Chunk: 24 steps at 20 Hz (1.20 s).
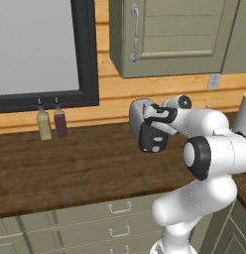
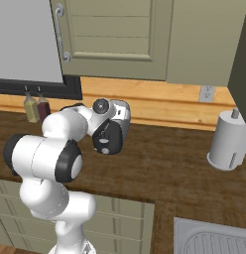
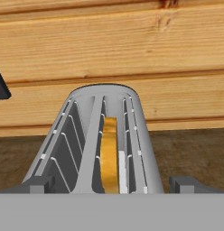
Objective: Start the toaster. Once the lever pops up, take the bread to the plate on the dining counter.
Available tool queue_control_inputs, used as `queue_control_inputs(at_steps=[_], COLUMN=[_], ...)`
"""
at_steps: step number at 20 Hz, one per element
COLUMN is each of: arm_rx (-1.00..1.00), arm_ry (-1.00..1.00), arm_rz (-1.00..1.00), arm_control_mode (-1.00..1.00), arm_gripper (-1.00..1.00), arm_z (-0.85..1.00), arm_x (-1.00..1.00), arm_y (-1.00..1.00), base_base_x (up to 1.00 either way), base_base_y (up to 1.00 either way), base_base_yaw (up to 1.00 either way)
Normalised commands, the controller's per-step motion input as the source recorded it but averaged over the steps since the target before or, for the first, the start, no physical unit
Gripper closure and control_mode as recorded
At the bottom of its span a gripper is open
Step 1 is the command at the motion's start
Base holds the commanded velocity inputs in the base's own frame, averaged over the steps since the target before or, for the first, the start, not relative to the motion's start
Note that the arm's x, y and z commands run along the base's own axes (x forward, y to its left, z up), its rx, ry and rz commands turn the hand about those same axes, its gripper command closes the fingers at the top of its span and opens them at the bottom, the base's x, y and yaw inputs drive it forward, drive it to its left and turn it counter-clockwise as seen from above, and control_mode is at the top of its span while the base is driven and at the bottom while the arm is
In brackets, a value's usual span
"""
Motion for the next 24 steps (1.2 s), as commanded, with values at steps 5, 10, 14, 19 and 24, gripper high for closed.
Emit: queue_control_inputs(at_steps=[5,10,14,19,24], arm_rx=[0.00,0.00,0.00,0.00,0.00], arm_ry=[0.00,0.00,0.00,0.00,0.00], arm_rz=[0.00,0.00,0.00,0.00,0.00], arm_control_mode=[-1.00,-1.00,-1.00,-1.00,-1.00], arm_gripper=[-1.00,-1.00,-1.00,-1.00,-1.00], arm_z=[0.00,0.00,0.00,0.00,0.00], arm_x=[0.00,0.00,0.00,0.00,0.00], arm_y=[0.00,0.00,0.00,0.00,0.00], base_base_x=[0.00,0.00,0.00,0.00,0.00], base_base_y=[0.00,0.00,0.00,0.00,0.00], base_base_yaw=[0.00,0.00,0.00,0.00,0.00])
